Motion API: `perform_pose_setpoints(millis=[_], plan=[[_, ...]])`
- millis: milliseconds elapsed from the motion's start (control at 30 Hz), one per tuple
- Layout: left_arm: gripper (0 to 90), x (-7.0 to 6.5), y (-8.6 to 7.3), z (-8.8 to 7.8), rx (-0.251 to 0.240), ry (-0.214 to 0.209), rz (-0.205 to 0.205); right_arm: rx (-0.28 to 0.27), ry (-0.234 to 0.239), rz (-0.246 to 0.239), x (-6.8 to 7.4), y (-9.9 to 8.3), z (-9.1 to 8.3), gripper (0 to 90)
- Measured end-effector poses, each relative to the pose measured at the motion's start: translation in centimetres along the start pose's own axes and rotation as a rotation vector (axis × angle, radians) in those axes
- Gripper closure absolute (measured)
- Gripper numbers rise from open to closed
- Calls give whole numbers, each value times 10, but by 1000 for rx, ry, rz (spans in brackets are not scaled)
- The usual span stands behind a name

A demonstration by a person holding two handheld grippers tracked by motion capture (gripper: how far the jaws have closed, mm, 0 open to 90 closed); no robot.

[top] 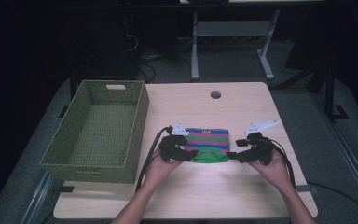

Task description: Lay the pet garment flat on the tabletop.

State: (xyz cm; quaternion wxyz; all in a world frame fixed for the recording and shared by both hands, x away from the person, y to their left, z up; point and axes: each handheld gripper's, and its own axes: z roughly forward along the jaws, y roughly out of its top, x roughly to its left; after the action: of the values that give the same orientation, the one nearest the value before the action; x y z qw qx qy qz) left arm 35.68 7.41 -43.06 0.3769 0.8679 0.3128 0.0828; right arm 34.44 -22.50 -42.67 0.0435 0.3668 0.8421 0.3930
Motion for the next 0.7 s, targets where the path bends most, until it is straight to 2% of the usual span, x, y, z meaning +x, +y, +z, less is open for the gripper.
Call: perform_pose_setpoints(millis=[67,167,200,233,300,367,467,700], plan=[[436,2,3,6,10,-12,-6,-3,0,2,-1,4,3,327],[561,4,3,13,7,-10,-5,7,0,-9,-2,9,12,441],[581,4,2,16,14,-18,-9,28,-11,-15,-2,11,15,461],[610,4,1,19,21,-22,-13,43,-16,-15,-2,12,20,520],[634,5,0,23,44,-13,-2,60,-21,-25,-3,14,26,586],[649,6,-1,27,59,-21,-11,86,-23,-19,-4,16,32,649],[674,6,-2,30,85,-9,3,115,-36,-19,-4,16,38,702],[717,4,-2,31,98,6,28,159,-40,-25,-5,13,47,788]])
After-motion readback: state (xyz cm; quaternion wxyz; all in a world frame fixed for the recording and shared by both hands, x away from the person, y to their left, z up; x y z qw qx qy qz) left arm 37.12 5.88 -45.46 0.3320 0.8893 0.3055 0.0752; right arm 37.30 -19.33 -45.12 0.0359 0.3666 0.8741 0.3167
